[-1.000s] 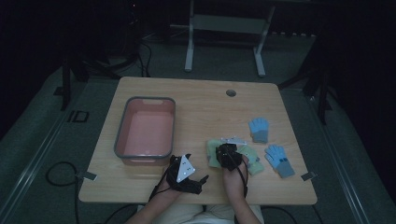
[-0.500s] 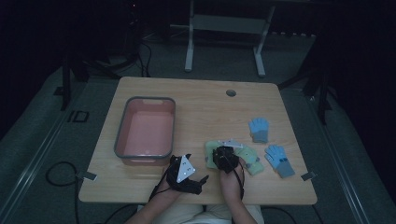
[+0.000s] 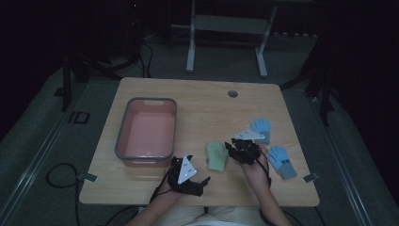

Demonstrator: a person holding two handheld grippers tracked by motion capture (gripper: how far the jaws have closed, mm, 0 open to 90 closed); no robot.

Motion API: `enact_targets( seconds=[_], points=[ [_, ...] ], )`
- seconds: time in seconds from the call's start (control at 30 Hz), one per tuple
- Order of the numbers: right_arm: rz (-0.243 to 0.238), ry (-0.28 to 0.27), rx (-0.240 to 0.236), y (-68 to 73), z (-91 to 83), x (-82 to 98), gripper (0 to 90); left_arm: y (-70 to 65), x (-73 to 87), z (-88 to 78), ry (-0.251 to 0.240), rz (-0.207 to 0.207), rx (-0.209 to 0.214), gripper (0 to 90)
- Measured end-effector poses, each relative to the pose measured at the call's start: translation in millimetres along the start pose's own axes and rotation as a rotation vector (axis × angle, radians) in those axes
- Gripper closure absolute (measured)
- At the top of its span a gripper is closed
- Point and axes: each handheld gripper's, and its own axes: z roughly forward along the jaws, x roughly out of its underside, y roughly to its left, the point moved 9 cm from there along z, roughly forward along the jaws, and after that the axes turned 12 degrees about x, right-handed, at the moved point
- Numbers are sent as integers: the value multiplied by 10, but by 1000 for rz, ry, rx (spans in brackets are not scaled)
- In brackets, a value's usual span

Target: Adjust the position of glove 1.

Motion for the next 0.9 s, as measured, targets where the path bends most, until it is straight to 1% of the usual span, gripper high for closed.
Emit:
enact_targets(
  seconds=[0.03, 0.07, 0.1, 0.17, 0.2, 0.23, 0.27, 0.33, 0.37, 0.4, 0.43, 0.47, 0.53, 0.57, 0.63, 0.73, 0.77, 0.8, 0.83, 0.87, 0.9],
  points=[
    [0, 0, 0, 0, 0, 0, 646, 0, 0, 0, 0, 0, 0, 16],
    [-14, -5, -14, -44, -12, 7, 646, 2, -1, -1, -4, -4, 2, 16],
    [-37, -6, -25, -137, -37, 32, 645, 3, -1, -2, -4, -6, 5, 16],
    [-74, -15, -28, -256, -68, 62, 637, 8, -2, -3, -7, -11, 7, 16],
    [-82, -15, -28, -309, -83, 76, 638, 10, -1, -3, -6, -14, 7, 16],
    [-100, -16, -41, -389, -112, 100, 637, 10, -1, -2, -6, -14, 7, 16],
    [-115, -24, -36, -459, -136, 117, 639, 10, -1, -3, -8, -16, 7, 16],
    [-149, -17, -56, -636, -202, 192, 644, 13, -2, -4, -11, -19, 8, 16],
    [-149, -17, -56, -636, -202, 192, 644, 16, -2, -5, -11, -19, 7, 16],
    [-164, -2, -87, -707, -246, 253, 645, 18, -3, -6, -13, -22, 7, 16],
    [-164, -2, -87, -707, -246, 253, 645, 20, -2, -7, -12, -22, 8, 16],
    [-169, 0, -91, -737, -261, 279, 643, 22, -1, -7, -11, -25, 7, 16],
    [-175, 17, -130, -750, -283, 349, 642, 23, -1, -6, -10, -23, 6, 16],
    [-175, 17, -131, -758, -283, 378, 638, 21, -1, -6, -10, -22, 6, 16],
    [-182, 36, -150, -748, -260, 457, 627, 19, -1, -6, -9, -18, 3, 16],
    [-197, 58, -162, -723, -189, 561, 620, 16, 0, -6, -8, -16, 2, 16],
    [-197, 58, -162, -723, -189, 561, 620, 16, 0, -6, -8, -16, 2, 16],
    [-198, 63, -173, -700, -143, 612, 613, 15, -1, -6, -8, -16, 3, 16],
    [-206, 88, -180, -685, -45, 712, 591, 13, -1, -5, -7, -15, 5, 16],
    [-214, 104, -175, -692, -13, 753, 579, 13, -1, -5, -7, -15, 5, 16],
    [-214, 104, -175, -692, -13, 753, 579, 11, -2, -5, -9, -15, 4, 16]
  ],
)
